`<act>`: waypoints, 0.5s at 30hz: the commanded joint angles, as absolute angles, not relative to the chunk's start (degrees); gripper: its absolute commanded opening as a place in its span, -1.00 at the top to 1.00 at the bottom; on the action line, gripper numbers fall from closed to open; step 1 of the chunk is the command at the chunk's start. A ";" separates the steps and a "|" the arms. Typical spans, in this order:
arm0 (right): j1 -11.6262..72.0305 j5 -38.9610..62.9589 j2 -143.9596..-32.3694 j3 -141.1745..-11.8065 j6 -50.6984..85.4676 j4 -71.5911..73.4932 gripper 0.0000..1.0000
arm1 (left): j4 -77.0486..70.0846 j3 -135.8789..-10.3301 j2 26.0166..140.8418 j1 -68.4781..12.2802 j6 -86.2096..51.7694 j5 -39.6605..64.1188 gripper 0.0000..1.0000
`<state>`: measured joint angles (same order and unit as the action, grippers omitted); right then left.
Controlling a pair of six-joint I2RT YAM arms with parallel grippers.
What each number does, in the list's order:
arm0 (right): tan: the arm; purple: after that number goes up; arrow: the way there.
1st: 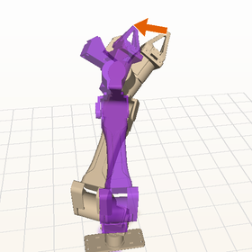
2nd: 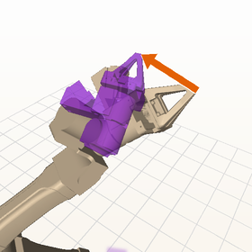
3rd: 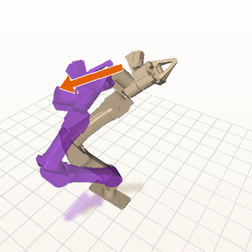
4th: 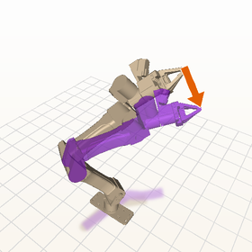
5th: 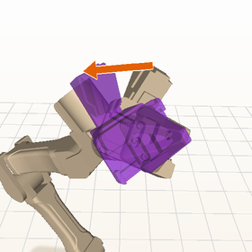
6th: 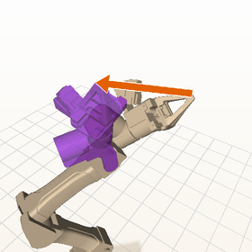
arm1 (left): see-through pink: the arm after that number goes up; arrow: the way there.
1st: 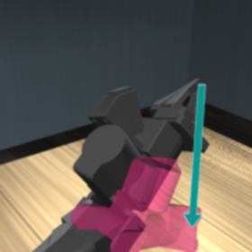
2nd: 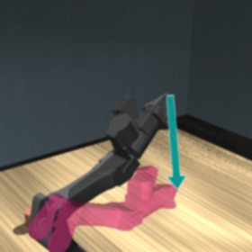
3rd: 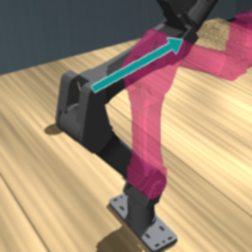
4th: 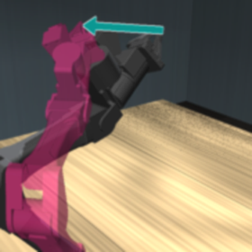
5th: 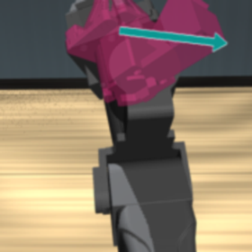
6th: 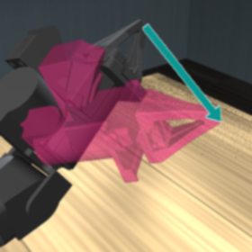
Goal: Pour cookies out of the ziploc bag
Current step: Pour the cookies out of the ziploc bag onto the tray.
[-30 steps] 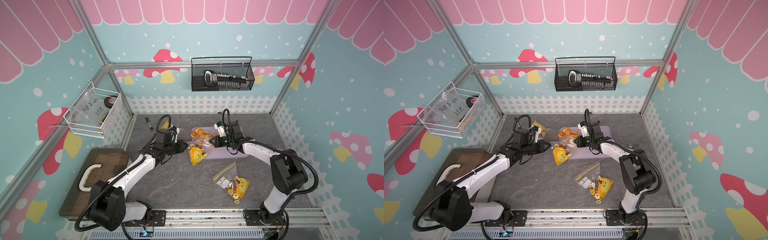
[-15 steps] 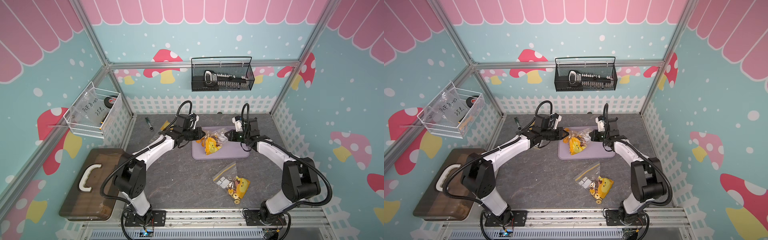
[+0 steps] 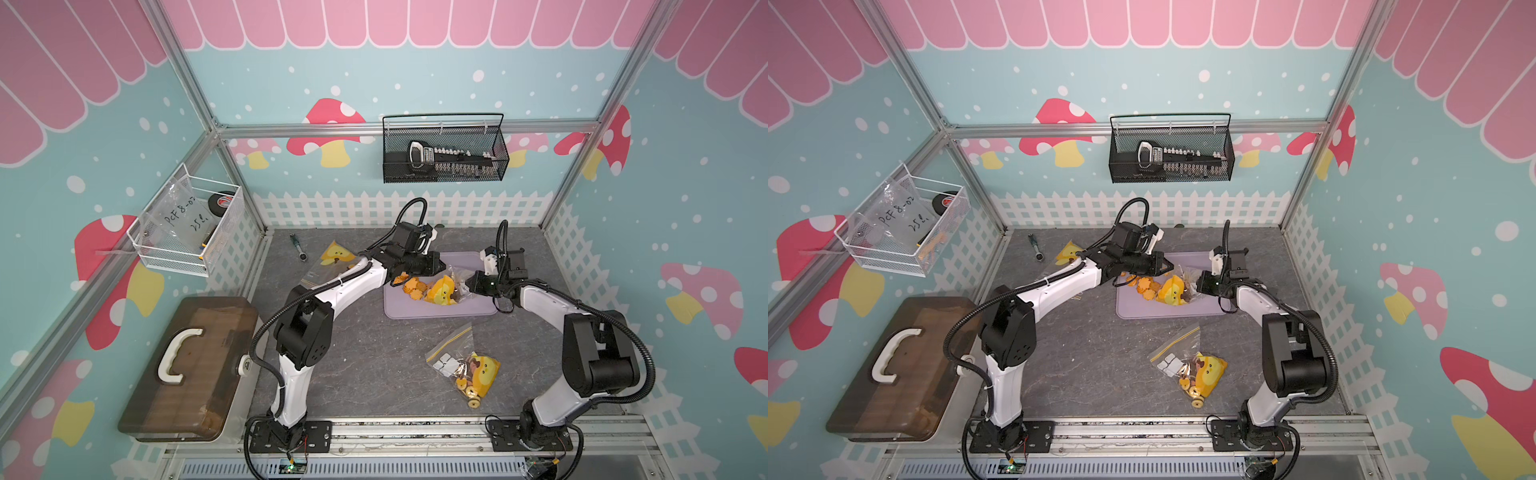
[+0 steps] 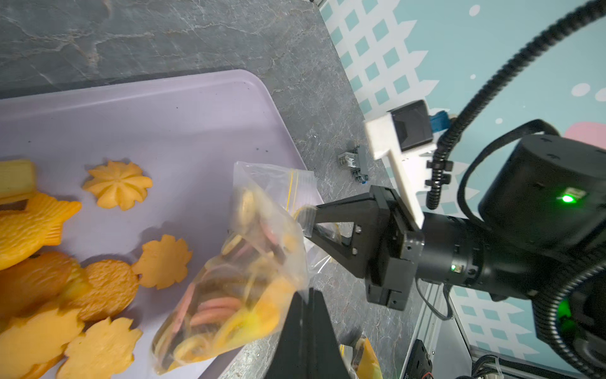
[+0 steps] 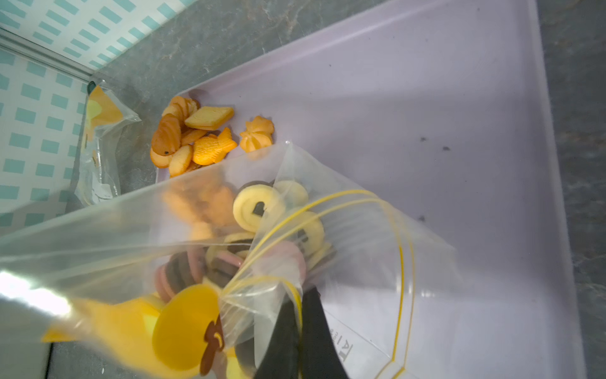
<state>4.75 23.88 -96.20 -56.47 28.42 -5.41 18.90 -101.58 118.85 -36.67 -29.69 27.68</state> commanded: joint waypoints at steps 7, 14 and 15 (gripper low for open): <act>2.83 26.61 -101.60 -60.68 29.97 -6.06 0.78 | 24.45 -115.35 123.54 -38.07 -27.74 28.12 1.00; 1.51 26.02 -99.47 -59.07 29.91 -6.22 0.24 | 27.26 -121.07 126.17 -38.42 -27.42 27.86 1.00; 1.33 26.08 -99.19 -58.89 29.88 -6.24 0.23 | 27.71 -121.93 126.65 -38.52 -27.34 27.96 1.00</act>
